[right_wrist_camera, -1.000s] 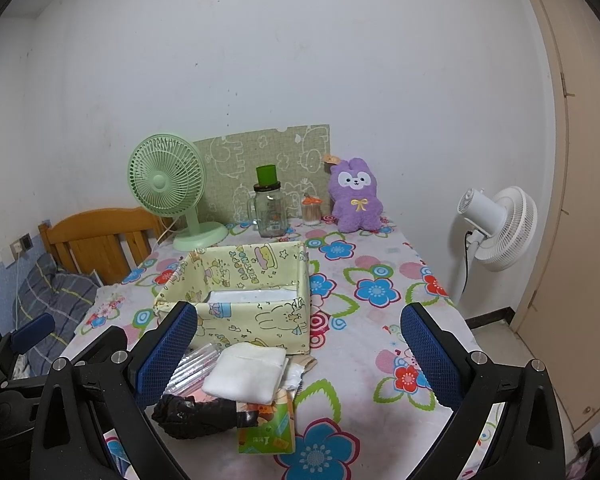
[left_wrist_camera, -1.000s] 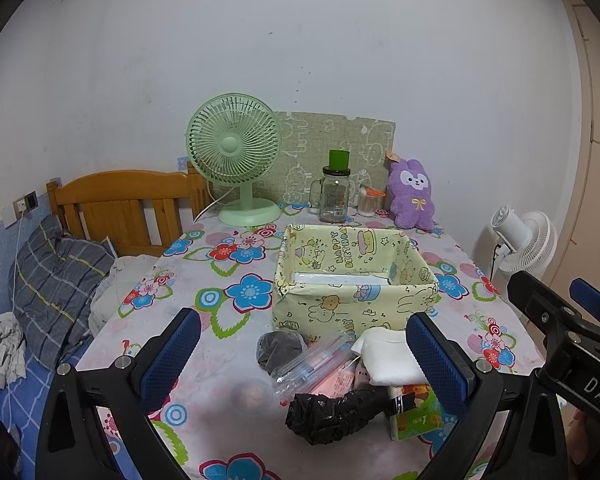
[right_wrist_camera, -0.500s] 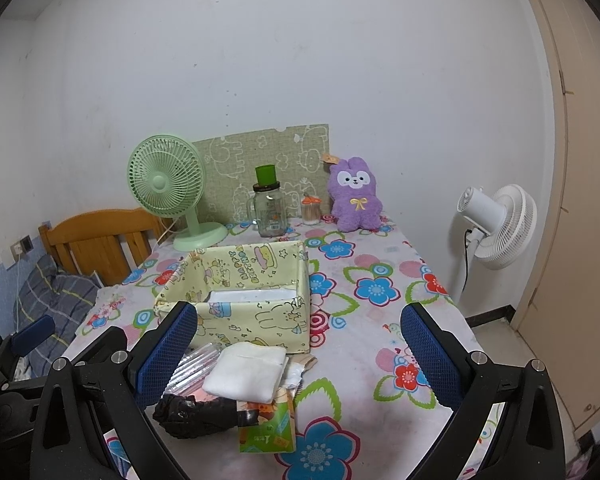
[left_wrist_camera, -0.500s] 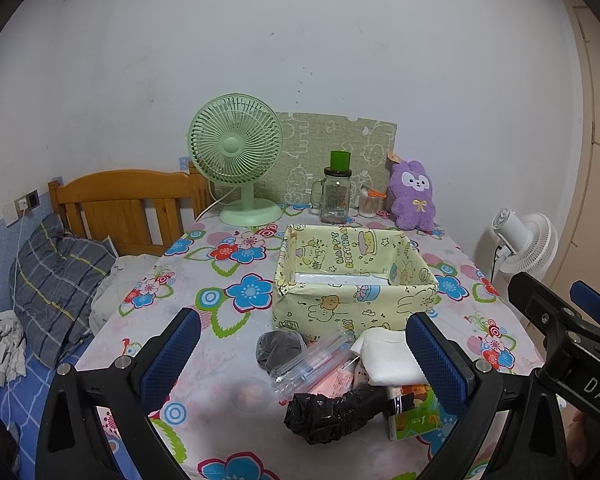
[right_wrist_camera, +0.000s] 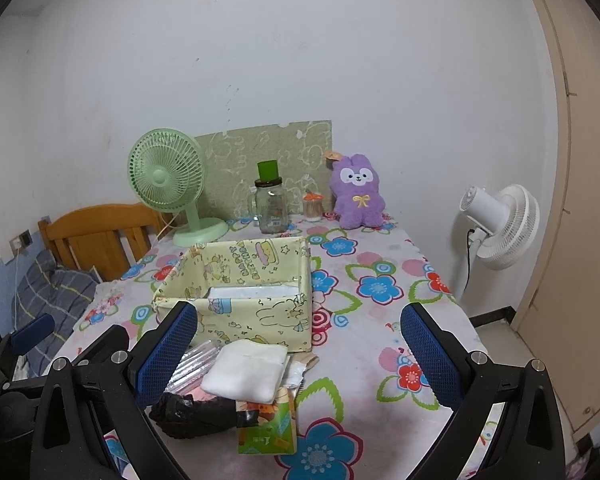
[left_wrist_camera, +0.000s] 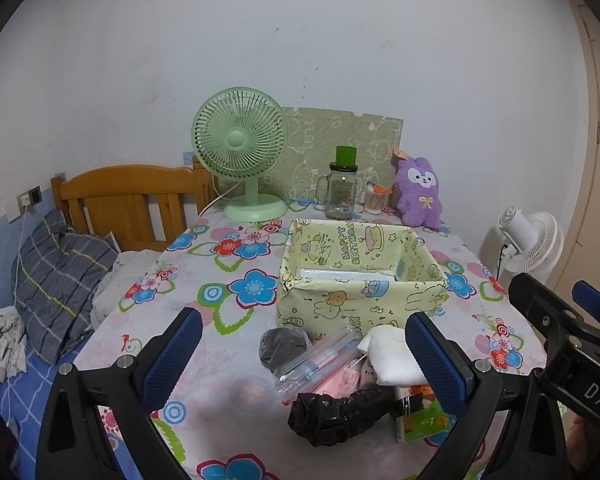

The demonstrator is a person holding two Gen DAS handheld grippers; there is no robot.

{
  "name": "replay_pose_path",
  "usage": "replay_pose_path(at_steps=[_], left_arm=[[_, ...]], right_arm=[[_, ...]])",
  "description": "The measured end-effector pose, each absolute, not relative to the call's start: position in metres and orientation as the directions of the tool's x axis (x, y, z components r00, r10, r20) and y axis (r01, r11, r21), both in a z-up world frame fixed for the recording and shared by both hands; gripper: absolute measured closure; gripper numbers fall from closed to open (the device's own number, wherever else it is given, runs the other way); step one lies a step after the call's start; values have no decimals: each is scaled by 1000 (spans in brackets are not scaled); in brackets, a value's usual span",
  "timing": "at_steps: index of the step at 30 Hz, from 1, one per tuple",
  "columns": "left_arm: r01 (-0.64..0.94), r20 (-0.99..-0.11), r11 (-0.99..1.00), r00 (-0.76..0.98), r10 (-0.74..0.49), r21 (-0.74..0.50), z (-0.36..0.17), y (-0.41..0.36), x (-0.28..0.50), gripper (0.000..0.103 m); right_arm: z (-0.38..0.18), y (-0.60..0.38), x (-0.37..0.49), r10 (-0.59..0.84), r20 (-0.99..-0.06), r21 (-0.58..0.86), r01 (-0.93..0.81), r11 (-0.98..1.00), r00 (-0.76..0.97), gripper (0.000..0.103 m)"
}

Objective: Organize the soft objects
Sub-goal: 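Grasp the black plastic bag with the left tool while the right tool grasps the white cloth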

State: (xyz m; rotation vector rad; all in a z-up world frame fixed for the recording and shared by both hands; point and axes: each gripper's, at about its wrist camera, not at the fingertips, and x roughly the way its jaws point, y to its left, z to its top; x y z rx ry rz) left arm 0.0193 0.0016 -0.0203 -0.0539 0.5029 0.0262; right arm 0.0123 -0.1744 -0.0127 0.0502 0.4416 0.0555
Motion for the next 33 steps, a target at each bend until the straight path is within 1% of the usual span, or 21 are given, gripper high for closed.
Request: replay_pose_path(at_steps=[9,33], left_arm=[[-35,-503,998,865,8,-45,-34,4,28,3],[25,-593,999,804,-39,-33,-89,-2,40,3]], right_arm=[[-25,-167,22,81,-443,57,-63,996,893,0],[-82,-156,44,127,-537,70,-105,992,834,1]])
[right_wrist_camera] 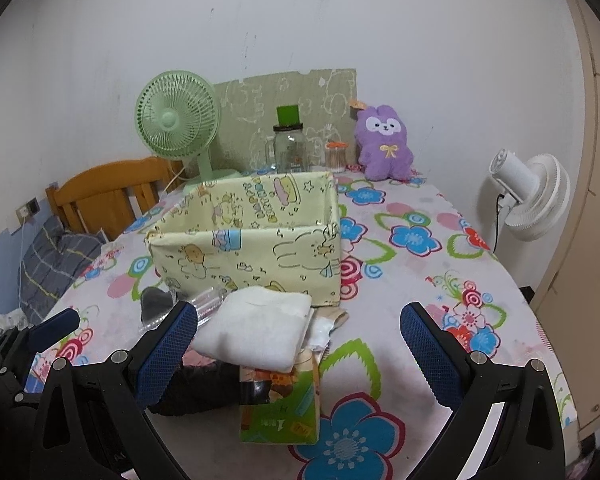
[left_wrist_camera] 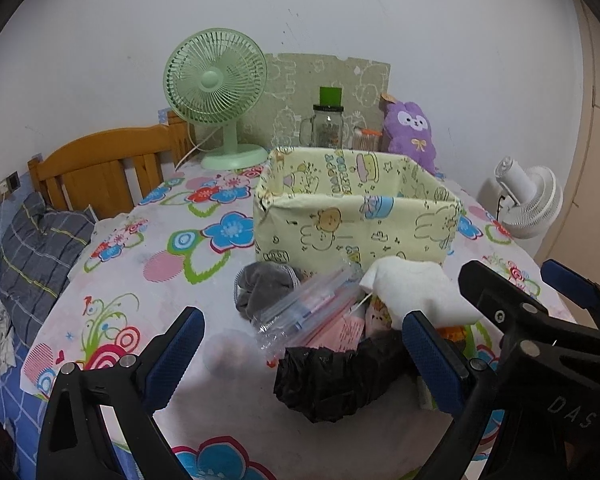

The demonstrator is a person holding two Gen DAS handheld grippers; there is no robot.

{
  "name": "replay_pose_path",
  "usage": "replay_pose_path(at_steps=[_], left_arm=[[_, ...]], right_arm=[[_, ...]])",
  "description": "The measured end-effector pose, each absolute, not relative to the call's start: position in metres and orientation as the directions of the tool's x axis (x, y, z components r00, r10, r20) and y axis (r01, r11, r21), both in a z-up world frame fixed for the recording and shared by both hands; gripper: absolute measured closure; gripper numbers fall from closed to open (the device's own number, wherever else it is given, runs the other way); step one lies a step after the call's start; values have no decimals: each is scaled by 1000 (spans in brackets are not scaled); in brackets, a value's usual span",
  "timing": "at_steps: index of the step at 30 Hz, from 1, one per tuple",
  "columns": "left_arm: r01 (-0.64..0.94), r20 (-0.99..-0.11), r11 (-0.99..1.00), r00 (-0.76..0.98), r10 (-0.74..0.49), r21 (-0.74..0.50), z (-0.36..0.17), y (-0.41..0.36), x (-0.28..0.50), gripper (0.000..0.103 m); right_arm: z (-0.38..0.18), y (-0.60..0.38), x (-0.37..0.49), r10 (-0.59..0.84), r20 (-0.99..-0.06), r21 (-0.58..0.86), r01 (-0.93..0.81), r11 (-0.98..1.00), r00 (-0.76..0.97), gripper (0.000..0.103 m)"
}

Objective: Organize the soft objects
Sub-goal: 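Grasp the black plastic bag with the left tool while the right tool grasps the white cloth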

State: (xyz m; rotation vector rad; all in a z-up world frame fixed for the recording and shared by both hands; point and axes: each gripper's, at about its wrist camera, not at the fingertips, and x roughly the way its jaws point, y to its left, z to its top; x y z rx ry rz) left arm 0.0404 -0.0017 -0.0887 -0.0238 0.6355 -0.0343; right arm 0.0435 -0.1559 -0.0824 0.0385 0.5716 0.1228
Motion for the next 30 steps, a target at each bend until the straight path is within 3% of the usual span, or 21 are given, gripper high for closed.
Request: replay_pose_path(at_steps=[18,30], left_arm=[[46,-660,998,748,-69,-53,-126,-12,53,4],[63,-679,996,729,-94,-70,-134,-16,59,29]], right_arm=[[-119,-137,61,151,-599,58,-146,988,786,1],[-124,-128,72,151,-612,52,-151,987,777,1]])
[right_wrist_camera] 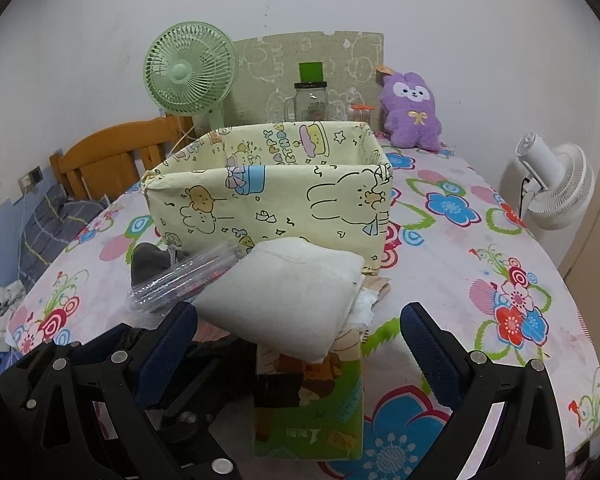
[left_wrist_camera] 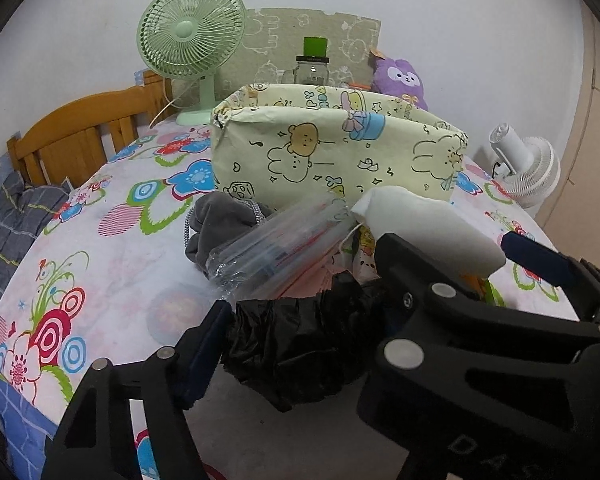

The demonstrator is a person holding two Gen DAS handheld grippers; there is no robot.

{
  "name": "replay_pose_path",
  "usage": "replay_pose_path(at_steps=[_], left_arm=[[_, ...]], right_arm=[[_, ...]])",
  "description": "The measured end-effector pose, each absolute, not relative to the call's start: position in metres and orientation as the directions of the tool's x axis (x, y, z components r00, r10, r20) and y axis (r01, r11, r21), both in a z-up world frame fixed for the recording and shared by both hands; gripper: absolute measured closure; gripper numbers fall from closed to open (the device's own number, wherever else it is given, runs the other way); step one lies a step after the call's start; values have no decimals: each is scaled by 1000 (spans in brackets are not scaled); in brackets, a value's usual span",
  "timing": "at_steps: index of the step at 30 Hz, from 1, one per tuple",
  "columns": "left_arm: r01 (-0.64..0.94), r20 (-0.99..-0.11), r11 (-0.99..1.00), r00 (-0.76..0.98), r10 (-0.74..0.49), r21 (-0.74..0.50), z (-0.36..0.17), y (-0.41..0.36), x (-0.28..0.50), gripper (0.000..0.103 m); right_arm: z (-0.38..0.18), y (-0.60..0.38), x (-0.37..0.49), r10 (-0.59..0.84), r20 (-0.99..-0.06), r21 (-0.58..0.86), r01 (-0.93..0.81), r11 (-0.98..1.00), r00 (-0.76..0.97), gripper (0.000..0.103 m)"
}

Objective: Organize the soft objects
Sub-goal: 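Grasp the black plastic bag with the left tool while the right tool grasps the white cloth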

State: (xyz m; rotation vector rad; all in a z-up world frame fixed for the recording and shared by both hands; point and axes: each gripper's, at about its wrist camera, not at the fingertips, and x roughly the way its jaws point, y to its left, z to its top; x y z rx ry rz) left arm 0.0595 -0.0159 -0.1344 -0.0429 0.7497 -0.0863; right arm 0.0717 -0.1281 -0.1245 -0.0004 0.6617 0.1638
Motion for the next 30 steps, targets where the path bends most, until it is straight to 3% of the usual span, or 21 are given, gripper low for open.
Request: replay_pose_path(at_steps=[6,17,30], left_arm=[[52,-678,995,729,-94,-82,-133,-12,61,35],[42,-663,997,744,-79,-72,-128,-12,56,36],[29,-616,998,785,-59,-58,-106,-14,45,37]], right_arm=[[-131,-124,77,176,-631,64,-175,982,756,19],[-126,-120,70,192,-613,72,-189,979,766,49],[-103,-125,55,185,-559,67,-178,982,808,54]])
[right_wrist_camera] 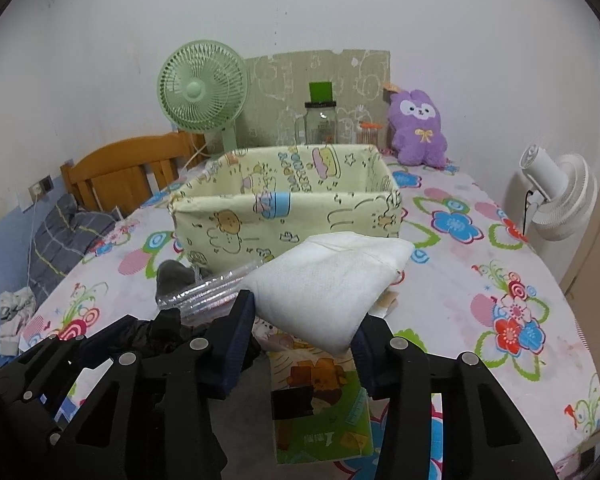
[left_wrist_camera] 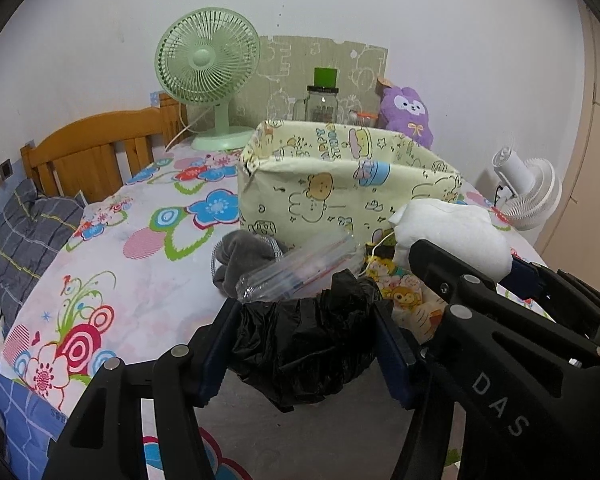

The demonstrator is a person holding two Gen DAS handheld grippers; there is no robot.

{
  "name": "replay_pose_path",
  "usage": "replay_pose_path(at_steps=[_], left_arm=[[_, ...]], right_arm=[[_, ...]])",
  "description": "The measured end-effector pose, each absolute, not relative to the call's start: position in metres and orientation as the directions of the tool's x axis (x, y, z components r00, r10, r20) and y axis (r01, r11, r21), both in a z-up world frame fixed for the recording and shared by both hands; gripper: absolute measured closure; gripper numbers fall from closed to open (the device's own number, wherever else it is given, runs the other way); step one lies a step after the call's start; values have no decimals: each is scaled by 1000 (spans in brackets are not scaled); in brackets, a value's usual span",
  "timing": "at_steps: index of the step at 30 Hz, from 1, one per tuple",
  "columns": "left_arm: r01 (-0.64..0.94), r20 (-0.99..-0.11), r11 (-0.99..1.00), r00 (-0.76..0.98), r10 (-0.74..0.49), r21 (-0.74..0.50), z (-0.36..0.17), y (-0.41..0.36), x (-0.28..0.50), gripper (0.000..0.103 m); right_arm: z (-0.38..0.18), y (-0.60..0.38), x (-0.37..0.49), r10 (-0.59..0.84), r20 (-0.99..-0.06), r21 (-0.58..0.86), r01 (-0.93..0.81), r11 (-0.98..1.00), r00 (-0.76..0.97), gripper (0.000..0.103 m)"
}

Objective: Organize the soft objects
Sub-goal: 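Grasp the black plastic bag with the left tool while the right tool grasps the white cloth, then carry the black bag and white cloth over the yellow box and lower them in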

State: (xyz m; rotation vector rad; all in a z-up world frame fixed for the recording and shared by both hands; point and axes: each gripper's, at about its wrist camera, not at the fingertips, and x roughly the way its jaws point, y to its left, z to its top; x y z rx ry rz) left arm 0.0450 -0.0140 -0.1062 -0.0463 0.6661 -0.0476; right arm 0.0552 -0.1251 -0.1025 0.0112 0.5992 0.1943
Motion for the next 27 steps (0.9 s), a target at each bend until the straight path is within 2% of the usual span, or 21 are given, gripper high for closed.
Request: replay_pose_path(at_steps=[27], left_arm=[[28,-530,999,846,-46,-42,-30,-19,19,37]], right_arm=[[-23,-128,19,179,-474,59,-172,983,862,54]])
